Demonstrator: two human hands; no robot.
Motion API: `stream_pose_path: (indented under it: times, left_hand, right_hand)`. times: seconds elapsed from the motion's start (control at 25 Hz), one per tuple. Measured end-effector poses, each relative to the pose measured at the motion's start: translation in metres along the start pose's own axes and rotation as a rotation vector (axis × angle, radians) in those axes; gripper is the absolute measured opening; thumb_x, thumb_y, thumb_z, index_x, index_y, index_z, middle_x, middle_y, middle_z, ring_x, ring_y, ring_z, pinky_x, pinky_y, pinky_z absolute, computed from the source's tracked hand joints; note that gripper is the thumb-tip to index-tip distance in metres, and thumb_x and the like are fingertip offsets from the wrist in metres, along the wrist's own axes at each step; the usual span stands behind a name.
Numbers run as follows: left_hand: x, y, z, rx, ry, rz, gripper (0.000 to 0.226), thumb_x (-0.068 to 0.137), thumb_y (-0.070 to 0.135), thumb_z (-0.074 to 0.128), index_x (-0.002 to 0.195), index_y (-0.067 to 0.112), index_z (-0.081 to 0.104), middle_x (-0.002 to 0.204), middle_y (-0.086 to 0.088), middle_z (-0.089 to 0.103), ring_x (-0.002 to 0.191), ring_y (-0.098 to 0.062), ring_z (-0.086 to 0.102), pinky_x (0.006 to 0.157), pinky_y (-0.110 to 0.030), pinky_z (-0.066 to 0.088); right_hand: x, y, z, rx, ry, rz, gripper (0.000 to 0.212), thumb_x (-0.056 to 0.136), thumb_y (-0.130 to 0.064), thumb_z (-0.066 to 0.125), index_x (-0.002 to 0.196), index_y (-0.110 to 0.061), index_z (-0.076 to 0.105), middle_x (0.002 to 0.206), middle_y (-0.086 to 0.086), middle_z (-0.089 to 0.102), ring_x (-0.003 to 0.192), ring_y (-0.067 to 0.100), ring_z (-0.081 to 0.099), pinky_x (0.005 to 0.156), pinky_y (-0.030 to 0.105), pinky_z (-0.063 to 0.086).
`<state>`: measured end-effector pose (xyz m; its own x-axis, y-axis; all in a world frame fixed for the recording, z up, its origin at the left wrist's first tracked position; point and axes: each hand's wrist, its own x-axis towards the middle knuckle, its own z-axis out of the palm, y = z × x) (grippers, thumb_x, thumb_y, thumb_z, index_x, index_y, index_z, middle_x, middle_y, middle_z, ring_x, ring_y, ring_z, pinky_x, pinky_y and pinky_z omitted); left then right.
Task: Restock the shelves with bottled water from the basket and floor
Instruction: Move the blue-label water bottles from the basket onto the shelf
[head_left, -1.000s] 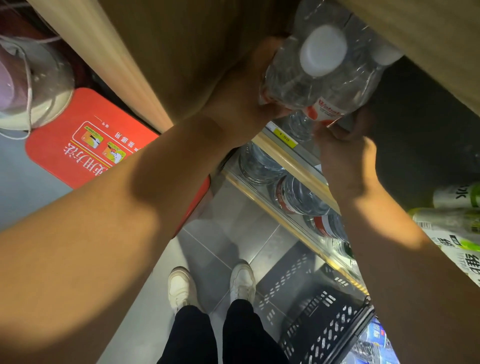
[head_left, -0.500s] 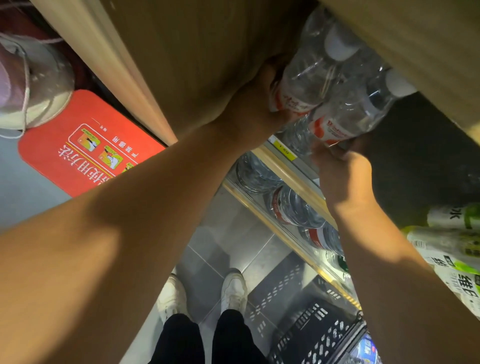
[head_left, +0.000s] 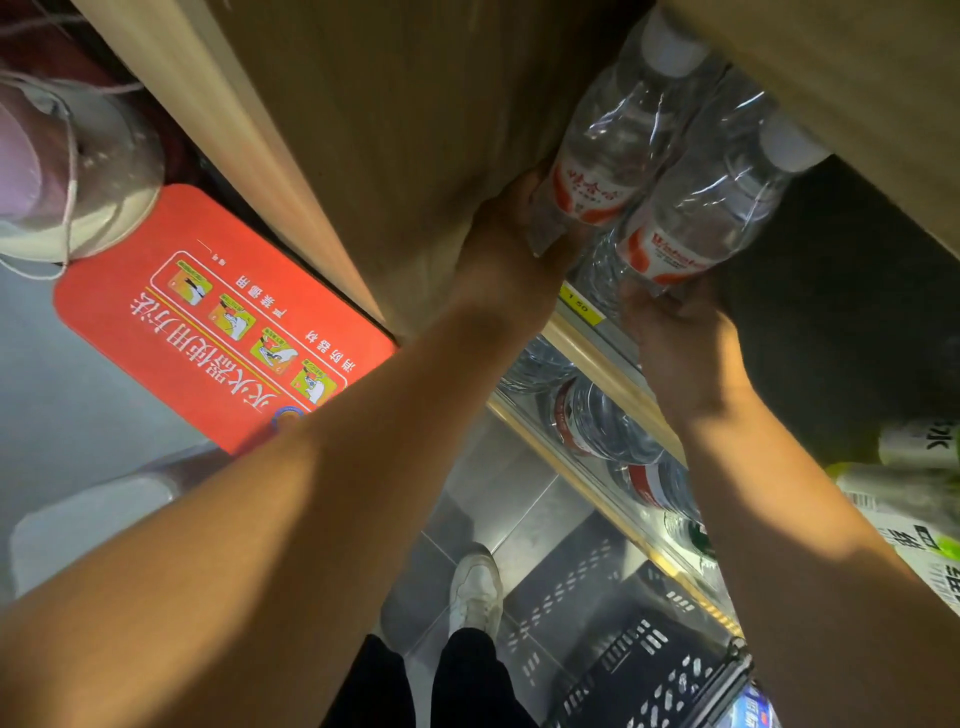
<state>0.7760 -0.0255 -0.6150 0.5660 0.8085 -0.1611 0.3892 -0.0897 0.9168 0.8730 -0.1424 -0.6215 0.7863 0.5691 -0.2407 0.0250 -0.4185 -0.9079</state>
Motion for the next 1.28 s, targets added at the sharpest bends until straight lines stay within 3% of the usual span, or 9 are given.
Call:
stream_pose_path:
  times: [0.08, 0.2, 0.44, 0.72, 0.88, 1.04, 1.2, 1.28]
  left_hand:
    - [-0.014, -0.003, 0.009, 0.025, 0.075, 0.015, 0.063, 0.088, 0.03, 0.07, 0.144, 0.018, 0.042, 0.137, -0.001, 0.056, 0.12, -0.015, 0.058, 0.102, -0.033, 0.048]
    - [-0.029, -0.002, 0.021, 0.101, 0.08, 0.063, 0.076, 0.087, 0.025, 0.071, 0.151, 0.015, 0.031, 0.146, -0.011, 0.042, 0.123, -0.025, 0.056, 0.103, -0.039, 0.048]
    - [-0.03, -0.008, 0.022, 0.037, 0.152, 0.117, 0.073, 0.082, 0.015, 0.077, 0.144, 0.008, 0.039, 0.14, -0.016, 0.046, 0.125, -0.029, 0.054, 0.098, -0.044, 0.05]
    - [-0.014, -0.01, 0.016, -0.038, 0.102, 0.123, 0.067, 0.083, 0.018, 0.072, 0.142, 0.012, 0.042, 0.136, -0.01, 0.048, 0.124, -0.024, 0.054, 0.104, -0.042, 0.047]
    - [-0.013, -0.013, 0.021, -0.004, 0.097, 0.131, 0.071, 0.084, 0.02, 0.07, 0.146, 0.012, 0.036, 0.141, -0.012, 0.044, 0.128, -0.025, 0.052, 0.107, -0.042, 0.044]
    - [-0.004, -0.013, 0.023, 0.02, 0.095, 0.118, 0.074, 0.084, 0.023, 0.066, 0.149, 0.016, 0.031, 0.144, -0.009, 0.044, 0.13, -0.021, 0.051, 0.109, -0.039, 0.043]
    - [0.006, -0.014, 0.024, 0.075, 0.048, 0.111, 0.078, 0.085, 0.022, 0.063, 0.153, 0.019, 0.025, 0.148, -0.007, 0.041, 0.132, -0.015, 0.047, 0.112, -0.028, 0.037]
    - [0.013, -0.015, 0.023, 0.098, 0.022, 0.11, 0.081, 0.082, 0.026, 0.058, 0.154, 0.021, 0.021, 0.15, -0.007, 0.039, 0.133, -0.017, 0.046, 0.113, -0.032, 0.038]
  right_hand:
    - [-0.002, -0.002, 0.0, 0.02, -0.003, -0.005, 0.054, 0.093, -0.014, 0.063, 0.142, -0.016, 0.04, 0.128, -0.001, 0.063, 0.11, 0.009, 0.061, 0.079, 0.013, 0.052]
    - [-0.001, -0.002, 0.002, 0.076, 0.007, -0.013, 0.057, 0.093, -0.007, 0.062, 0.144, -0.012, 0.037, 0.127, -0.002, 0.063, 0.113, 0.01, 0.063, 0.09, 0.023, 0.055]
    - [0.005, 0.002, 0.003, 0.11, -0.011, -0.029, 0.065, 0.091, -0.001, 0.059, 0.148, -0.014, 0.031, 0.132, -0.004, 0.058, 0.123, 0.014, 0.057, 0.102, 0.04, 0.05]
    - [0.015, 0.003, 0.008, 0.119, -0.029, 0.0, 0.069, 0.091, -0.012, 0.064, 0.15, -0.021, 0.03, 0.136, -0.006, 0.056, 0.126, 0.013, 0.055, 0.105, 0.043, 0.048]
    - [0.018, 0.0, 0.012, 0.133, -0.019, 0.013, 0.071, 0.09, -0.015, 0.066, 0.15, -0.024, 0.03, 0.118, -0.023, 0.056, 0.123, 0.011, 0.055, 0.105, 0.043, 0.048]
    - [0.027, -0.002, 0.014, 0.143, -0.024, 0.04, 0.078, 0.081, -0.018, 0.068, 0.149, -0.027, 0.03, 0.137, -0.006, 0.055, 0.126, 0.015, 0.054, 0.104, 0.047, 0.048]
    - [0.038, -0.005, 0.016, 0.116, -0.018, 0.035, 0.077, 0.083, -0.017, 0.067, 0.149, -0.032, 0.03, 0.141, -0.007, 0.052, 0.128, 0.012, 0.052, 0.105, 0.045, 0.047]
    - [0.044, -0.004, 0.019, 0.121, -0.019, 0.043, 0.077, 0.083, -0.017, 0.068, 0.149, -0.031, 0.03, 0.142, -0.007, 0.051, 0.13, 0.014, 0.051, 0.104, 0.045, 0.048]
